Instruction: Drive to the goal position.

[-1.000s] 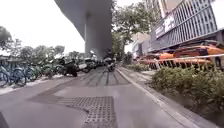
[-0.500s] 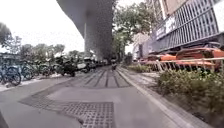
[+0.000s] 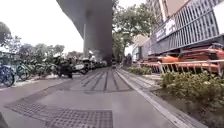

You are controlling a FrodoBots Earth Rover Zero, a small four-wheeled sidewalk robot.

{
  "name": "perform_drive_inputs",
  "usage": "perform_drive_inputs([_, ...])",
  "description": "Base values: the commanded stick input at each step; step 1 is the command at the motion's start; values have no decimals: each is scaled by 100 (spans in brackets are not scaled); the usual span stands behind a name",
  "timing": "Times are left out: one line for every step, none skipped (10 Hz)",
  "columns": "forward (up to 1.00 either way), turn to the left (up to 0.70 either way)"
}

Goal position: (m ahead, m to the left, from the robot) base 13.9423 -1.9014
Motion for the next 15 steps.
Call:
perform_drive_inputs([45,0])
perform_drive_inputs([45,0])
perform_drive_inputs([45,0])
perform_drive_inputs([45,0])
perform_drive_inputs([45,0])
perform_drive_inputs([45,0])
perform_drive_inputs([45,0])
perform_drive_inputs([45,0])
perform_drive_inputs([45,0])
perform_drive_inputs([45,0])
perform_drive_inputs([45,0])
perform_drive_inputs([45,0])
perform_drive_inputs([45,0])
perform_drive_inputs([45,0])
perform_drive_inputs([45,0])
